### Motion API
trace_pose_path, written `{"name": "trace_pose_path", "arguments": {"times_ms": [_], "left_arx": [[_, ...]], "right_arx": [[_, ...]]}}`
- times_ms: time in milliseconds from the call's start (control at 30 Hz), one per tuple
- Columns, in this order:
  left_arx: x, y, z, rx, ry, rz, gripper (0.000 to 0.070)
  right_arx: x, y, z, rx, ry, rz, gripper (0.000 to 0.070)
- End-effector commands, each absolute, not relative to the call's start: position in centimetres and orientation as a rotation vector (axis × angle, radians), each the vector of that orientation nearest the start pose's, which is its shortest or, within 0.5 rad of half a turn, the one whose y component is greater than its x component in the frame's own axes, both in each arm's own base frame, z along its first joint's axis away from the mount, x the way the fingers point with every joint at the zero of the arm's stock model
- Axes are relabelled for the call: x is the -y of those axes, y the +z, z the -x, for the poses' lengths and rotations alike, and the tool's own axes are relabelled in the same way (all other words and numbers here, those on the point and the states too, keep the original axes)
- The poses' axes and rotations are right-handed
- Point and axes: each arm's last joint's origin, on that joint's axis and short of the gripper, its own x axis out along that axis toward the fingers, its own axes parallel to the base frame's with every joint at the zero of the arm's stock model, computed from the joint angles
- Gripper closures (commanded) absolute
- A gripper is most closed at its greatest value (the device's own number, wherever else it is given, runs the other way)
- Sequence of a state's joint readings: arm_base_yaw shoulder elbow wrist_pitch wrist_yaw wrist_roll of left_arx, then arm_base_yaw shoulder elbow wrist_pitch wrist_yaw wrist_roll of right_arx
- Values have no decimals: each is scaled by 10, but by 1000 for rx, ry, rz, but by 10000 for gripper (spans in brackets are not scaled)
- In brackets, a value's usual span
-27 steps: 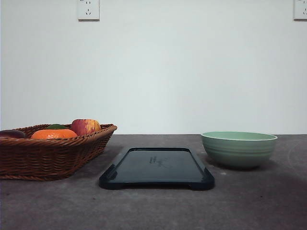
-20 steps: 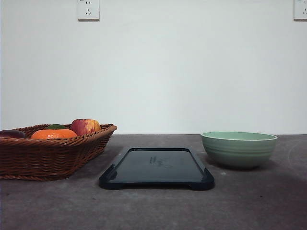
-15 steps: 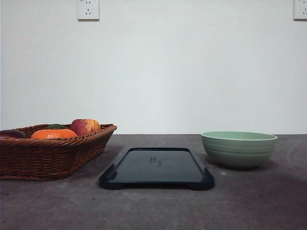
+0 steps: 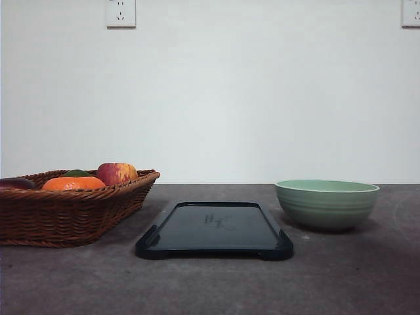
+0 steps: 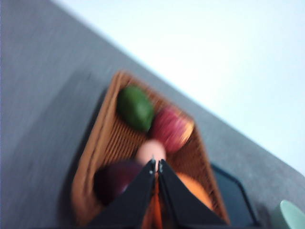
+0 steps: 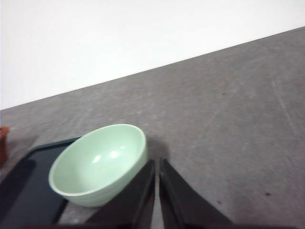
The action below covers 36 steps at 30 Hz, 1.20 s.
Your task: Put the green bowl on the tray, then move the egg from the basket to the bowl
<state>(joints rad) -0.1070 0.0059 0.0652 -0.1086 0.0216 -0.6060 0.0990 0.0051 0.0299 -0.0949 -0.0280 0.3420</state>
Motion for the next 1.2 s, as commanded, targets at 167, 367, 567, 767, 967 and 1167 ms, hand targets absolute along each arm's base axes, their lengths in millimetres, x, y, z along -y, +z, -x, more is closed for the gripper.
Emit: {"name": "trace_pose_path", "arguments": {"times_ms": [167, 367, 567, 767, 967, 1167], "left_arx": [[10, 214, -84, 56, -141, 431, 699], [9, 246, -77, -22, -124, 425, 699], [9, 279, -82, -102, -110, 366, 699], [12, 303, -95, -269, -136, 276, 700], [18, 315, -116, -488, -242, 229, 700], [22, 317, -139, -688, -304, 158, 700]], "right_arx": [[-11, 194, -89, -2, 160, -343, 693], [-11, 225, -86, -42, 181, -343, 693], [-15, 257, -95, -135, 256, -314, 693], [-19, 277, -113, -287, 326, -279, 693], [-24, 282, -132, -447, 403, -268, 693], [-27, 281, -146, -569, 473, -170, 693]]}}
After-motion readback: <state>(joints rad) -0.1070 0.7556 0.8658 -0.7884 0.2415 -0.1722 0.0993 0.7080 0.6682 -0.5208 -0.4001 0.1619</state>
